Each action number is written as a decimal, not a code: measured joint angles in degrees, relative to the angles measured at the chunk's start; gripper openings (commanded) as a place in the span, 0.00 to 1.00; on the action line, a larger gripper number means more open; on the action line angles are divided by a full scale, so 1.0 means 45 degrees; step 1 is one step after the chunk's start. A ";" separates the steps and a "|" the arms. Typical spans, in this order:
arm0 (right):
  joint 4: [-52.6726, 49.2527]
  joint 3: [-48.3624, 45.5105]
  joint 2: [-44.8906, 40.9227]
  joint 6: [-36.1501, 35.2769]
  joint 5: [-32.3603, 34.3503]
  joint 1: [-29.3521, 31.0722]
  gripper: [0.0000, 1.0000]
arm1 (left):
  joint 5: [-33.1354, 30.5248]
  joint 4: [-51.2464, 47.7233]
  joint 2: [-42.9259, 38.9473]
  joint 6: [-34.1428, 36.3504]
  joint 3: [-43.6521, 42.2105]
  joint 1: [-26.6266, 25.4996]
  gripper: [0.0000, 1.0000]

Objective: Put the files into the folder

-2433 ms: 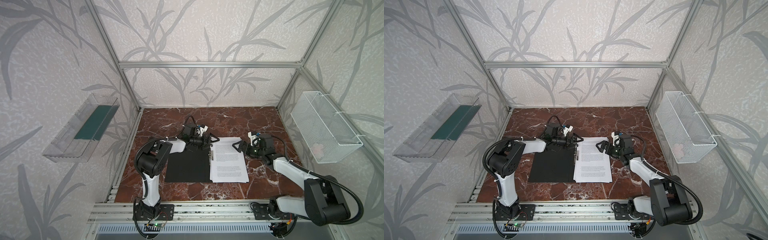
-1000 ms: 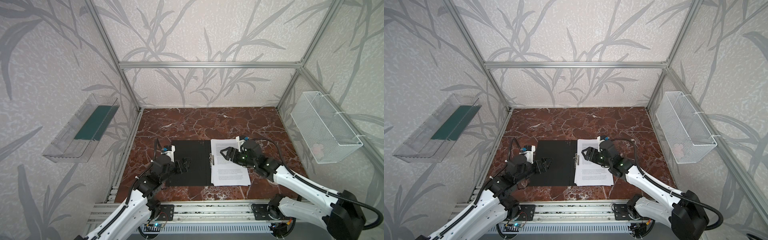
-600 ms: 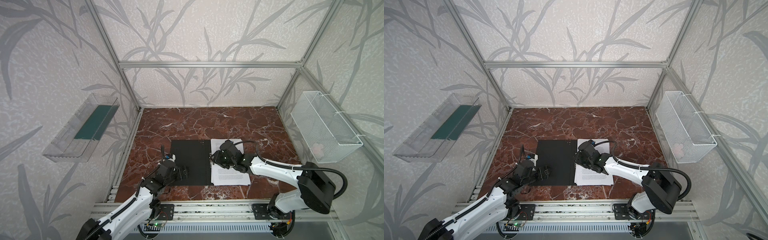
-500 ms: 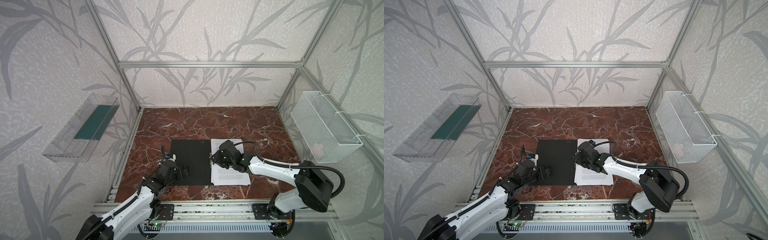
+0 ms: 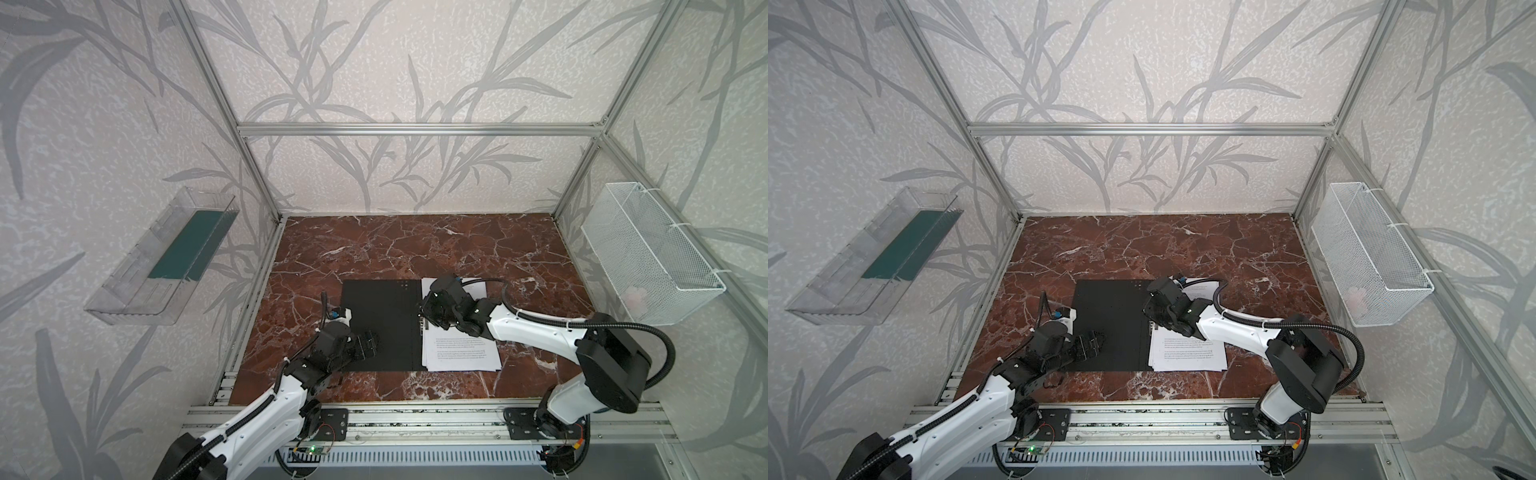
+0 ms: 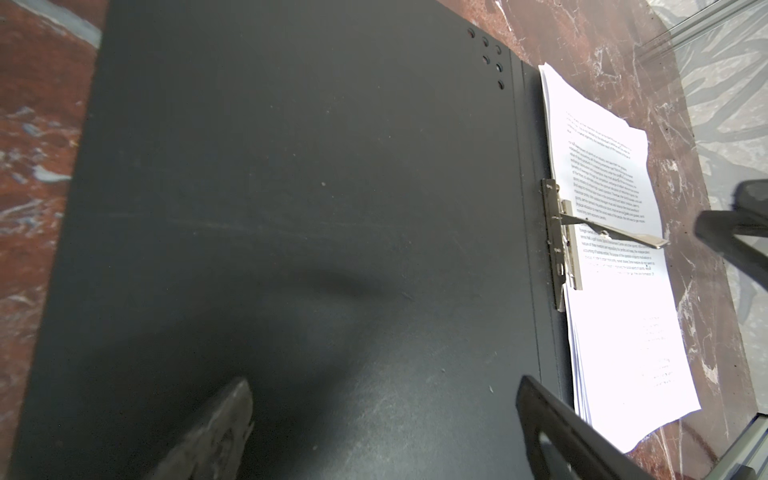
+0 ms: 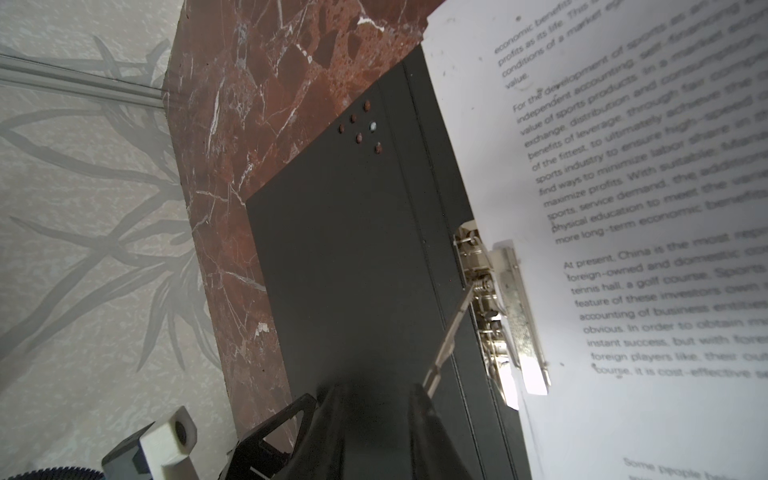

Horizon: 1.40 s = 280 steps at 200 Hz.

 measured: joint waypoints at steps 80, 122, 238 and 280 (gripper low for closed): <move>-0.0073 0.0019 0.0627 0.0316 -0.0087 -0.0005 0.18 | 0.0019 0.0126 0.0097 0.0005 -0.0063 0.0000 0.99; -0.0253 0.0010 0.0393 -0.0044 0.0418 0.0049 0.18 | 0.0058 0.0306 0.0238 0.0005 -0.0063 0.0000 0.99; -0.0214 -0.0180 0.0136 -0.0024 0.0427 0.0204 0.20 | 0.0155 0.0369 0.0287 0.0010 -0.0063 0.0000 0.99; -0.0175 -0.0189 0.0204 0.0029 0.0413 0.0209 0.20 | 0.0189 0.0369 0.0287 0.0010 -0.0063 0.0000 0.99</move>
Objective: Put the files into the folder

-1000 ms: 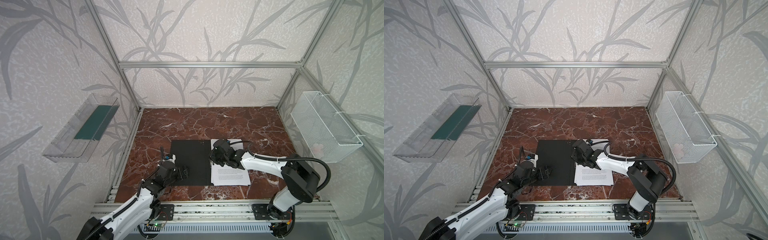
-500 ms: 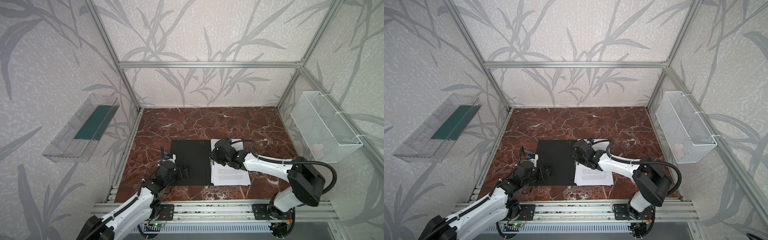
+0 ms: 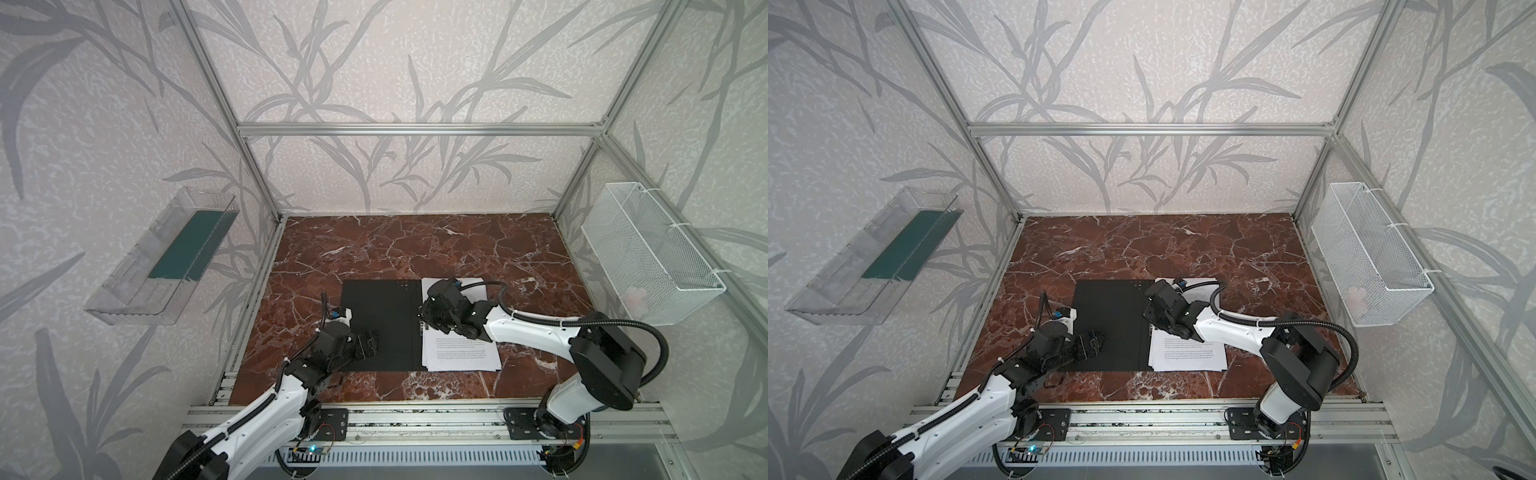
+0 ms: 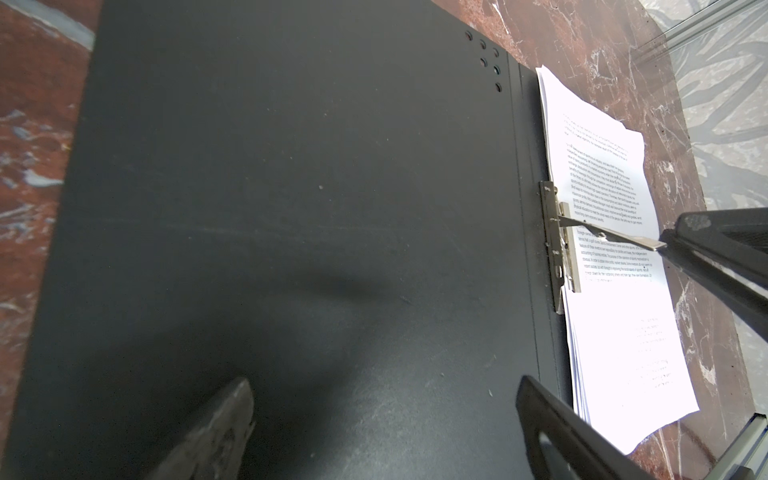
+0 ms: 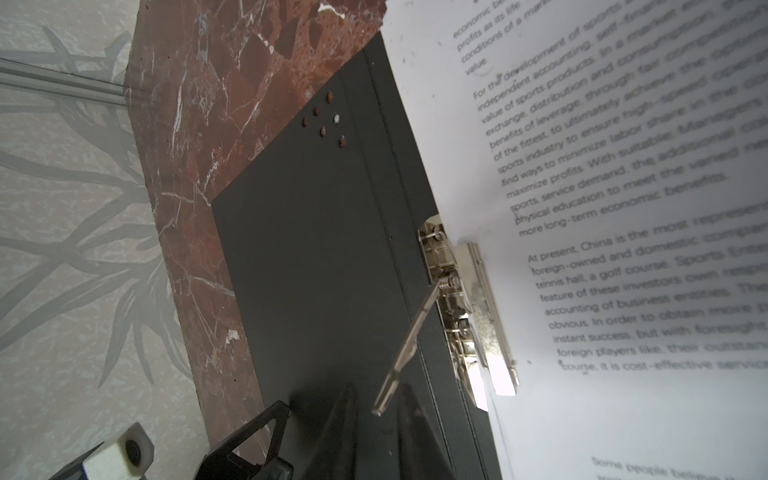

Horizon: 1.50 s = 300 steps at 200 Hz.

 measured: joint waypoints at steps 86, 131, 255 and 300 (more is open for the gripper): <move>0.0015 -0.0024 0.0214 0.0228 -0.0126 0.0005 0.16 | 0.0005 0.0000 -0.0005 0.0000 0.0000 0.0005 0.99; 0.0272 -0.0248 0.0214 0.0335 -0.0248 0.0005 0.12 | 0.0005 0.0000 -0.0005 0.0000 0.0000 0.0005 0.99; 0.1486 -0.1258 0.0102 0.0092 -0.0423 -0.0219 0.00 | 0.0291 0.0962 0.0748 -0.0010 0.0005 0.0010 0.99; 0.2841 -0.2220 -0.0034 -0.1258 -0.1365 -0.0918 0.00 | 0.1273 0.0952 0.0024 -0.0131 -0.0034 0.0010 0.99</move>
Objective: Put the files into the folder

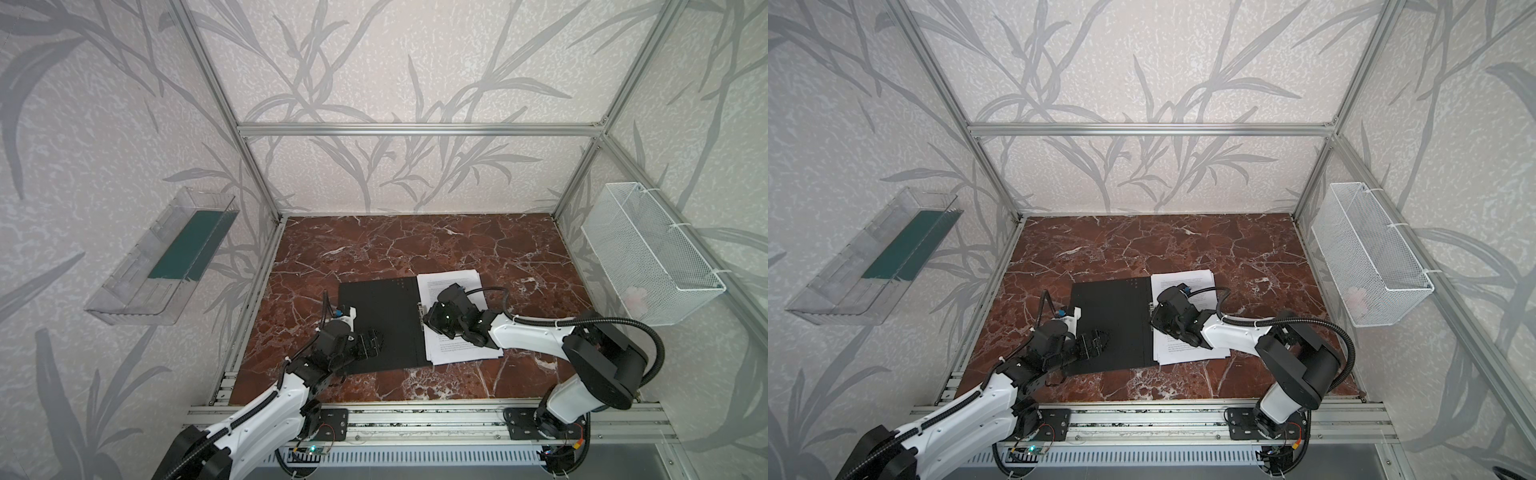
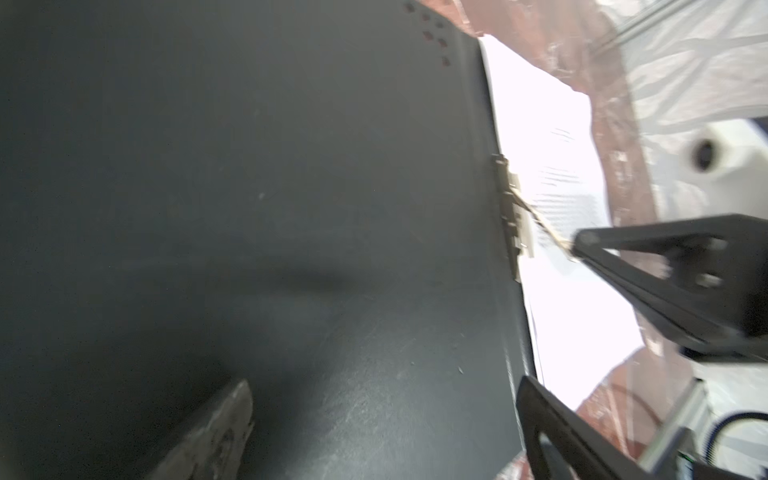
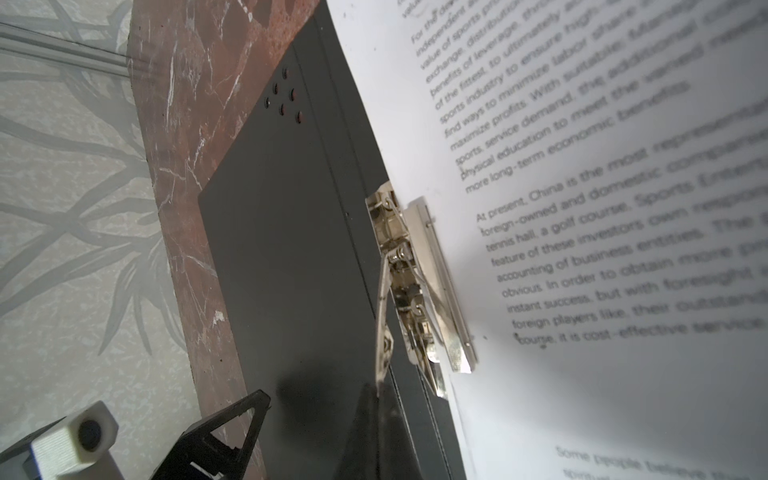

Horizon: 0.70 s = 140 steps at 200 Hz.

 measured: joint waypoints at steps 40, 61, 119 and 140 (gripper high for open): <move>0.0617 -0.0423 -0.0126 -0.1025 -0.0670 -0.0743 0.00 | 0.0189 -0.0015 -0.2045 -0.0209 -0.0335 0.0000 0.99; 0.0670 -0.0529 -0.0199 -0.1418 -0.0743 -0.0971 0.00 | 0.0092 -0.0078 -0.2229 -0.0238 -0.0359 0.0000 0.99; 0.1418 -0.1020 -0.0126 -0.2225 -0.0928 -0.1025 0.00 | 0.0495 0.1467 0.1632 -0.0316 -0.0068 0.0000 0.99; 0.1778 -0.1302 -0.0126 -0.2574 -0.0850 -0.1025 0.00 | 0.0500 0.2161 0.3099 -0.0330 0.0568 0.0000 0.99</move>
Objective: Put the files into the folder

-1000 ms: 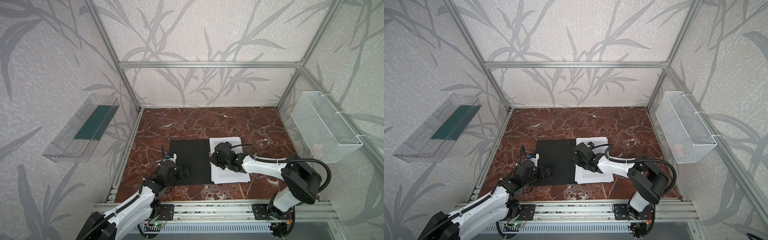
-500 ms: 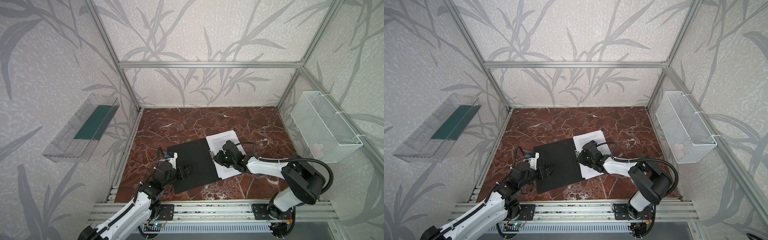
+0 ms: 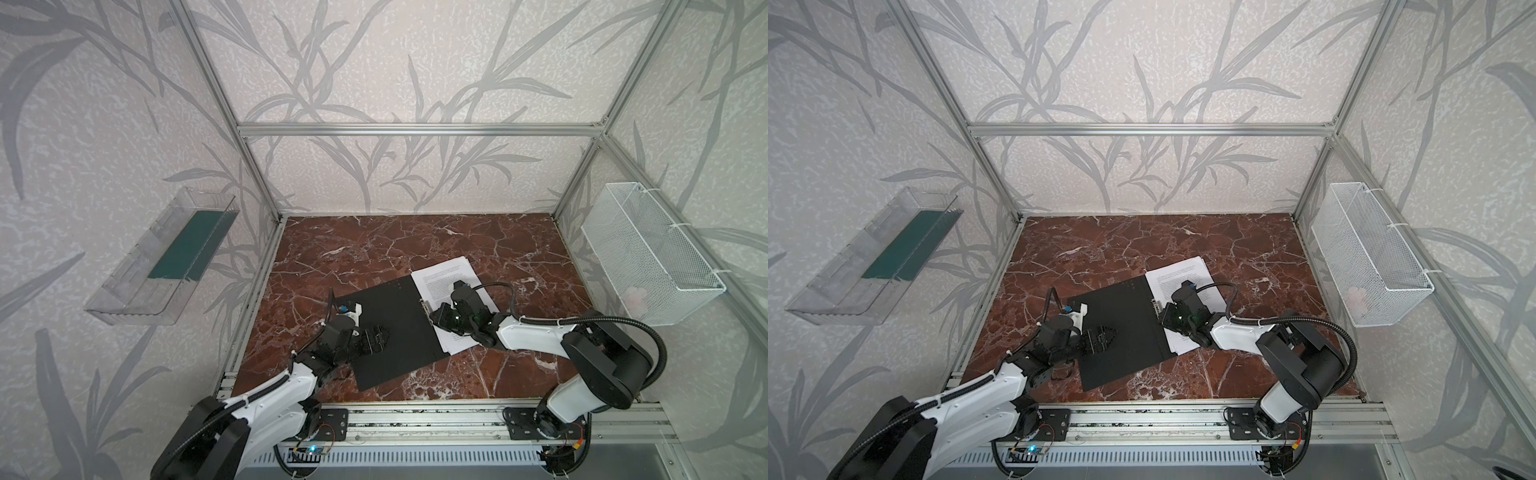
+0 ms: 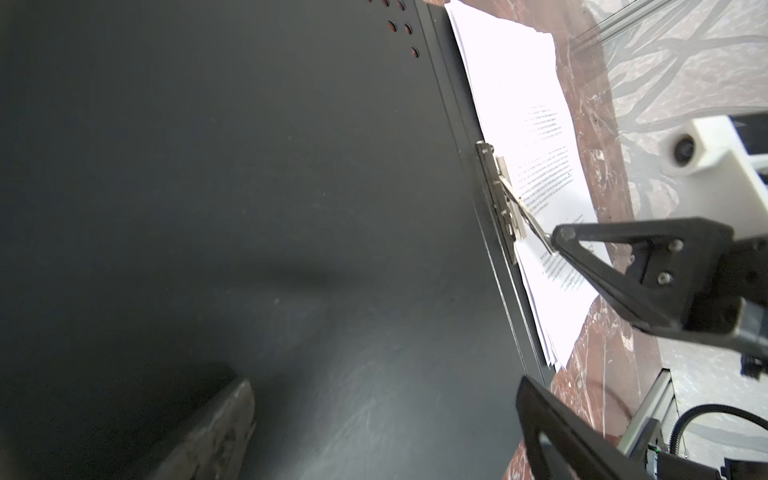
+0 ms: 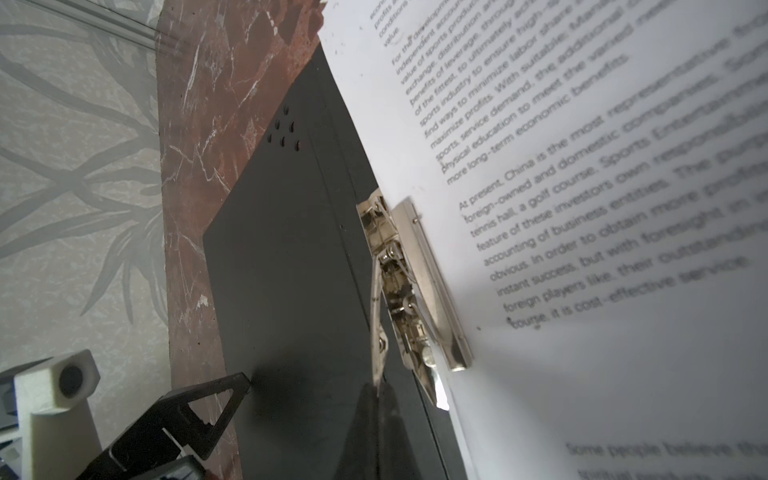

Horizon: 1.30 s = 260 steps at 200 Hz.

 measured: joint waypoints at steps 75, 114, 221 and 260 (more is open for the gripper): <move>0.1467 -0.0894 0.0525 -0.1481 0.0199 0.0073 0.00 | -0.1778 -0.0568 0.1549 -0.0155 0.1141 -0.0010 0.99; 0.2370 -0.1243 0.0758 -0.2011 0.0228 -0.0073 0.00 | -0.2336 -0.0763 0.1758 -0.0214 0.1258 -0.0010 0.99; 0.3211 -0.0981 0.1996 -0.2948 0.0112 -0.0515 0.00 | -0.2919 -0.1015 0.2671 -0.0214 0.2055 -0.0010 0.99; 0.3721 -0.0884 0.2341 -0.3070 0.0126 -0.0583 0.00 | -0.2968 -0.1073 0.2890 -0.0189 0.2142 -0.0010 0.99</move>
